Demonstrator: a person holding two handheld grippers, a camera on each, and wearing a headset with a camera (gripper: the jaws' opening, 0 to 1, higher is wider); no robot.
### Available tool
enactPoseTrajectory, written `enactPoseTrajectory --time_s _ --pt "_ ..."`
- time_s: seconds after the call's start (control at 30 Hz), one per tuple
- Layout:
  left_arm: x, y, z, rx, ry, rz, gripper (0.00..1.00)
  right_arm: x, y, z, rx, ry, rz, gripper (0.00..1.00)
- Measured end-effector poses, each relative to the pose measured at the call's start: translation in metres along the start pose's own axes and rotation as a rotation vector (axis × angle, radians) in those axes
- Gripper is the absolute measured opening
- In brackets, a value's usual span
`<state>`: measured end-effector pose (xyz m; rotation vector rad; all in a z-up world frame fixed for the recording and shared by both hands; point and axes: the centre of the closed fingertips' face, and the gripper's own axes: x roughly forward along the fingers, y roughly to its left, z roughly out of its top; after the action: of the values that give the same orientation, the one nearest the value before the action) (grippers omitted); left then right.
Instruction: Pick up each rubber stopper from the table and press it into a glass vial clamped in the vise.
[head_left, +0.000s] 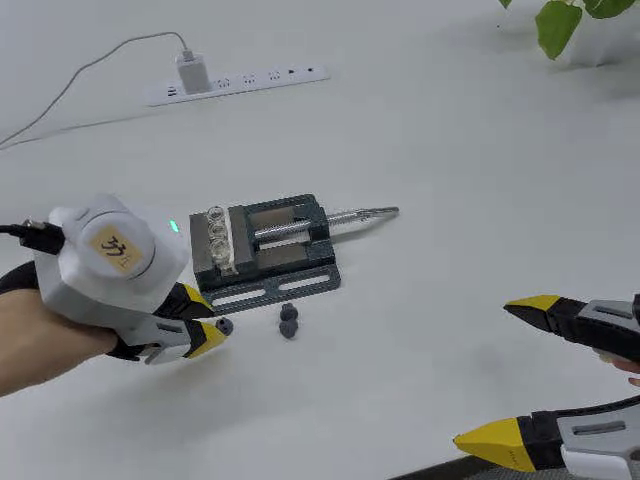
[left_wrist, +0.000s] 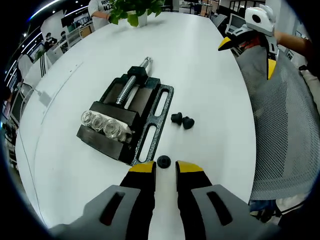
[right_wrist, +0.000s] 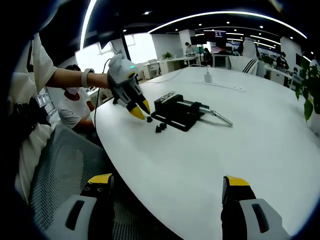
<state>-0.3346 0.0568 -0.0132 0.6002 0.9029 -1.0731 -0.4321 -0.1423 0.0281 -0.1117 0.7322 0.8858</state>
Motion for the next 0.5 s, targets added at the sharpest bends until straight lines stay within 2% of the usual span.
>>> enactPoseTrajectory --time_s 0.23,0.5 --pt "0.0064 0.0029 0.0013 0.015 0.027 -0.005 0.05 -0.0029 -0.0017 -0.0007 0.009 -0.002 -0.005 0.87" --pt "0.0094 0.0048 -0.0027 0.033 0.056 -0.01 0.06 -0.0042 -0.0052 -0.002 0.014 -0.007 -0.008 0.86"
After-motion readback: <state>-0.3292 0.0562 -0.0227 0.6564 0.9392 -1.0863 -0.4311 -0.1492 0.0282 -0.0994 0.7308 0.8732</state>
